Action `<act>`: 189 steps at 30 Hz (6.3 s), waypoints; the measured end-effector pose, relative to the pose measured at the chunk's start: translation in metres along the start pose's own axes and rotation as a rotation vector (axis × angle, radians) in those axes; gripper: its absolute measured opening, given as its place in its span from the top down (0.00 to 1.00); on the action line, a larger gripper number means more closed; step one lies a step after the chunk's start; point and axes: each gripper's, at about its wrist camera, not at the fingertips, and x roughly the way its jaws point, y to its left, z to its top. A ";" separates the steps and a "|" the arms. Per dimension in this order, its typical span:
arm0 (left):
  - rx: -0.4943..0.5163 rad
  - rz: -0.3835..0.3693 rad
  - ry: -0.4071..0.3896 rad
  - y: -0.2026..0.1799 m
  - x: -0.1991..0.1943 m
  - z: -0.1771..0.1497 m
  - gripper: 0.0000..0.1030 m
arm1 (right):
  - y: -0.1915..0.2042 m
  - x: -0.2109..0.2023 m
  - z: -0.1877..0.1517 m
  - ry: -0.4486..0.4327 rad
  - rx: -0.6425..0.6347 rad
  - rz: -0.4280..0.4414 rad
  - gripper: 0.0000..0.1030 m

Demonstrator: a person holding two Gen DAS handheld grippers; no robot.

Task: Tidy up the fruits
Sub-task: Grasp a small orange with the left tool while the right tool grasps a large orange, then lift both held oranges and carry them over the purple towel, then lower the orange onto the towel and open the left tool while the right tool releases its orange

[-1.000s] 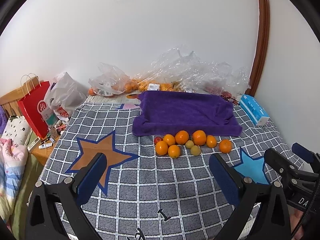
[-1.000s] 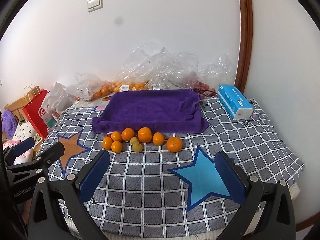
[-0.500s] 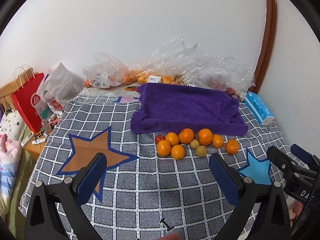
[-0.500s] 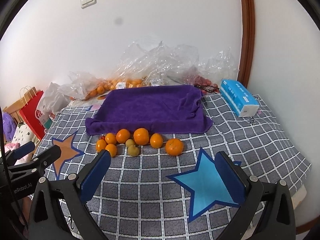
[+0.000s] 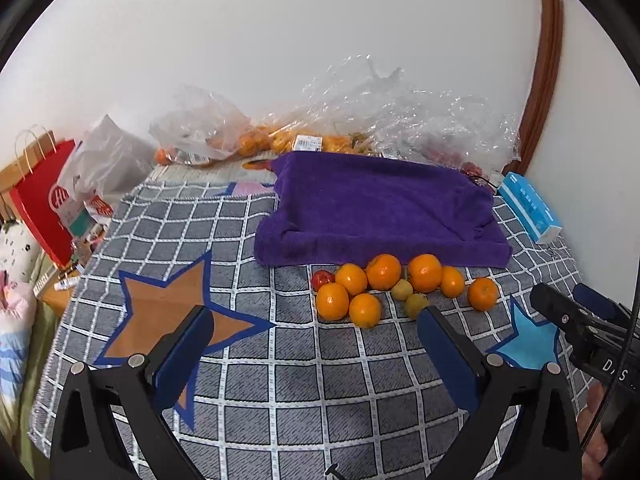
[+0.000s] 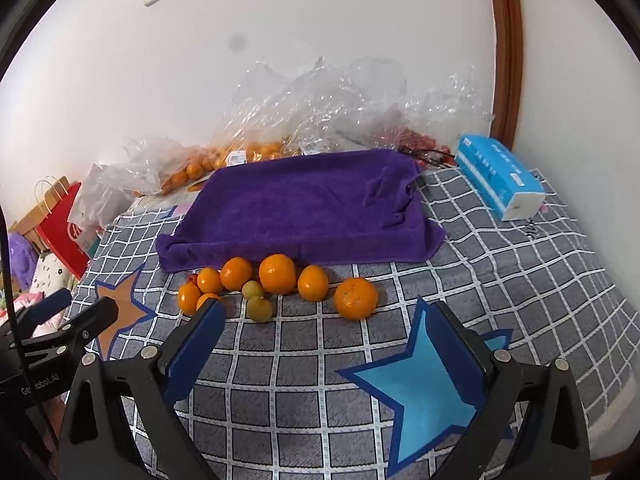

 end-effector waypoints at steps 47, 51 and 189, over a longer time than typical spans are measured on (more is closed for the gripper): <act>-0.025 -0.061 0.163 0.018 0.110 -0.006 0.24 | -0.025 0.129 -0.017 0.113 -0.067 -0.070 0.40; -0.042 -0.108 0.171 0.016 0.113 -0.003 0.33 | -0.024 0.130 -0.015 0.115 -0.078 -0.067 0.43; -0.057 -0.158 -0.027 -0.001 0.170 0.076 0.70 | -0.014 0.186 0.077 0.023 0.029 0.029 0.59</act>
